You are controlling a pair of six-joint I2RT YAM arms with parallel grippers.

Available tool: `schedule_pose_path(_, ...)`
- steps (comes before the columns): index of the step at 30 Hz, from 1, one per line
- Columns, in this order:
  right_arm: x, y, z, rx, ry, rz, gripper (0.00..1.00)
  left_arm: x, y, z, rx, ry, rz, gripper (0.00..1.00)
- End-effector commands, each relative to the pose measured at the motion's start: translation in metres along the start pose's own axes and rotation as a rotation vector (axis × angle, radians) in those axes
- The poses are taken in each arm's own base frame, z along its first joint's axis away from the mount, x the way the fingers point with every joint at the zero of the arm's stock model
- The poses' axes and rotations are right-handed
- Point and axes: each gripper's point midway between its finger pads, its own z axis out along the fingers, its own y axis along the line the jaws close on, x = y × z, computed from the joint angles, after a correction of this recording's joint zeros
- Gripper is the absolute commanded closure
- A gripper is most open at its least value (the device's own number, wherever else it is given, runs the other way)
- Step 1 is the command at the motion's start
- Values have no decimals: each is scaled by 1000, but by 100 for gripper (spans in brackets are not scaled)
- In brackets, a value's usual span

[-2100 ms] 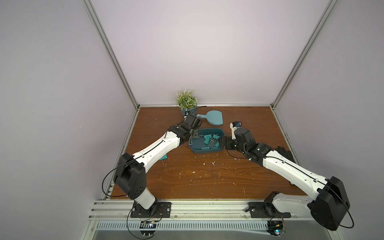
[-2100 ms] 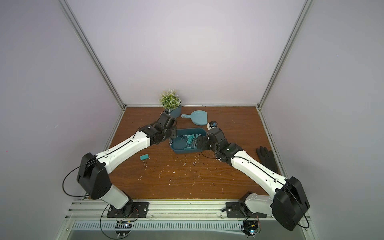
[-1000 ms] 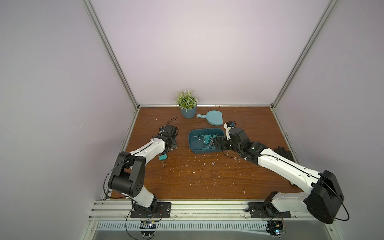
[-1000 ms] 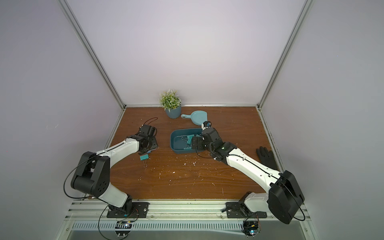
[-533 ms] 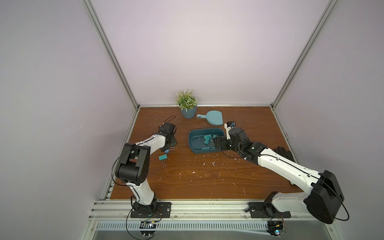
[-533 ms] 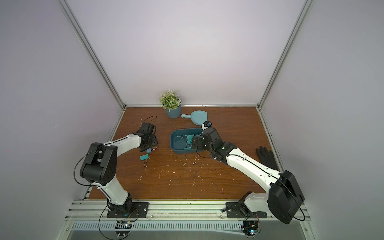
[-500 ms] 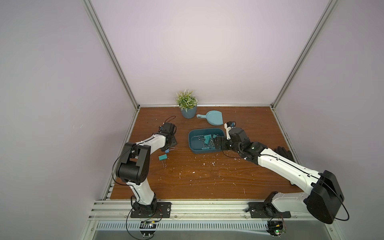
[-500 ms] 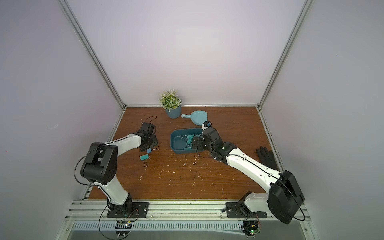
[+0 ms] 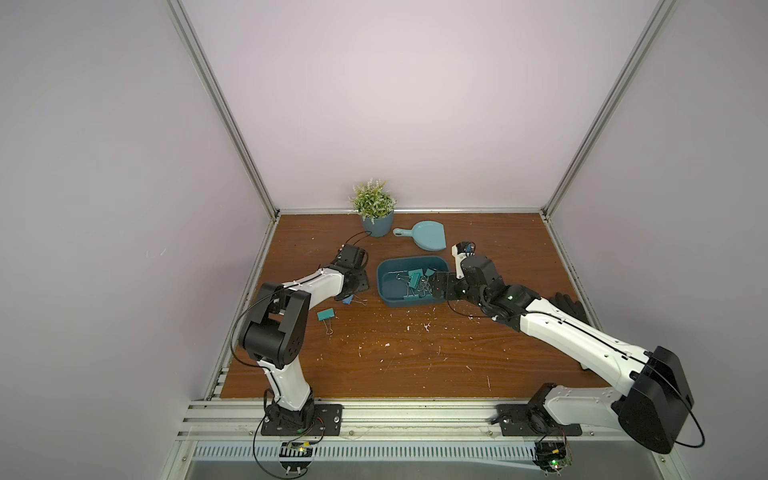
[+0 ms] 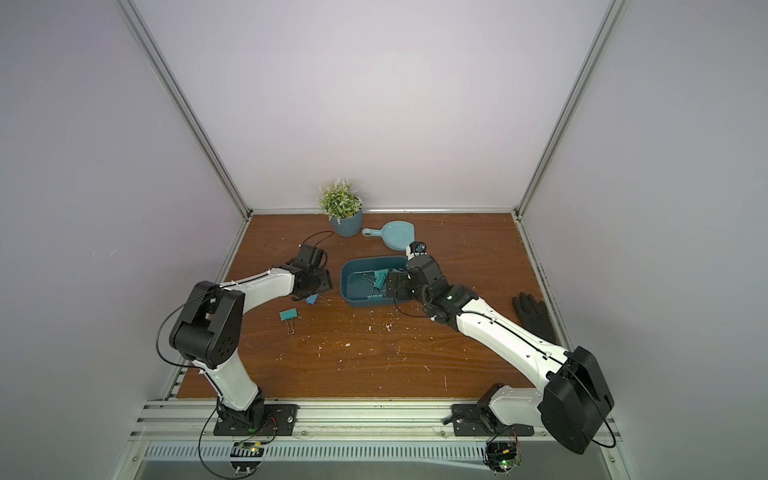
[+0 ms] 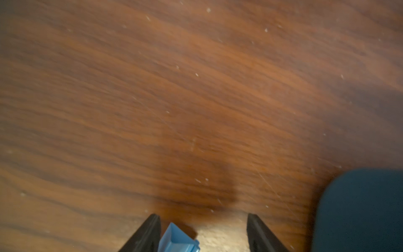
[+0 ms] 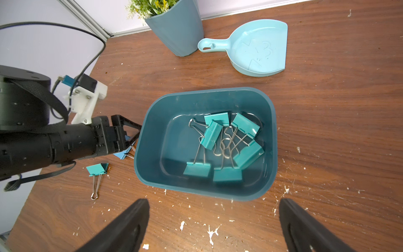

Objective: Take out the binder clips from the storage box
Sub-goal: Adjust the binder clip at the center of the board.

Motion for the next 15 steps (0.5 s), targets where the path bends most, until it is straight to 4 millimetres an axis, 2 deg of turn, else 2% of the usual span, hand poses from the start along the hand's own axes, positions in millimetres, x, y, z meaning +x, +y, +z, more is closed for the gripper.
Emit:
schedule_pose_path(1,-7,6,-7,-23,-19,10,1,9,9,4,-70,29,35,33)
schedule_pose_path(7,-15,9,-11,-26,-38,6,1,19,4,-2,-139,14,116,27)
schedule_pose_path(15,-12,5,-15,-32,-50,27,1,43,5,-7,-205,48,194,25)
